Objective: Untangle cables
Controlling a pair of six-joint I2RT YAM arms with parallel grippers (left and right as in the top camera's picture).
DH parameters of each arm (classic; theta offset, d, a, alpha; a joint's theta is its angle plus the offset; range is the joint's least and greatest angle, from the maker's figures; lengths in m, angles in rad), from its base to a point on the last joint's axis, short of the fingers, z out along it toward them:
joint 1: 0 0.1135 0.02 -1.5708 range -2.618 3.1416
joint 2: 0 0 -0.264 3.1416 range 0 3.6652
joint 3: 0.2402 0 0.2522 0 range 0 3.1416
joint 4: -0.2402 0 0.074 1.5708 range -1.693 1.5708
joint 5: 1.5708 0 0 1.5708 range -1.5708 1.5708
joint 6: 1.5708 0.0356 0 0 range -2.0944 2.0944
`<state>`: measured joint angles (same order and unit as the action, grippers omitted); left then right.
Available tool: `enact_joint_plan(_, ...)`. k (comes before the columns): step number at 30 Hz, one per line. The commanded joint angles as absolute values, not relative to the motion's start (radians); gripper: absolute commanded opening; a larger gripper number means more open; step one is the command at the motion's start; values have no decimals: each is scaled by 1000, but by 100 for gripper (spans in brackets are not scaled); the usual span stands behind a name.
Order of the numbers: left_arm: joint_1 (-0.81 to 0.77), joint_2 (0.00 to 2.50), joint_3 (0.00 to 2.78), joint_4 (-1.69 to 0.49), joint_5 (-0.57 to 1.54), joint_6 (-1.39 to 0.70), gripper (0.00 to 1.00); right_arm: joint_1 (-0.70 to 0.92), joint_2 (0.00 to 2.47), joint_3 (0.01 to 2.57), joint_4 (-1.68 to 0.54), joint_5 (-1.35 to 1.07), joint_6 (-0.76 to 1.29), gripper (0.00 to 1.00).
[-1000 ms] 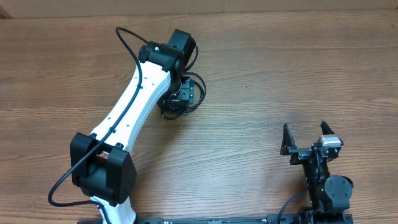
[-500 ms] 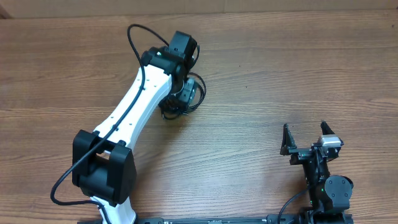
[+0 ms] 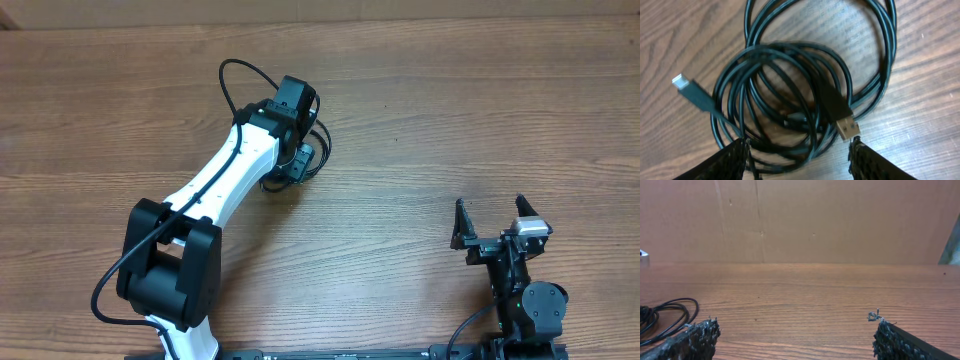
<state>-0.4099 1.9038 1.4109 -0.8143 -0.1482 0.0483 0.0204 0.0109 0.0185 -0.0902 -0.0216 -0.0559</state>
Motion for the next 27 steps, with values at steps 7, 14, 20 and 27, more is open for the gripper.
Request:
enact_joint_plan(7,-404,1911,1358,-760,-167,101,65,23,3,8,-84,-16,-50,100)
enact_joint_plan(14,-403,1911,1358,-815,-160,109,45,23,3,8,-84,-16,-50,100)
enact_joint_plan(20,-403,1911,1359,-860,-207,110,42,23,3,8,-84,-16,-50,100)
enact_joint_plan(27,-403,1911,1359,-832,-208,120,55,23,3,8,-84,-16,-50,100)
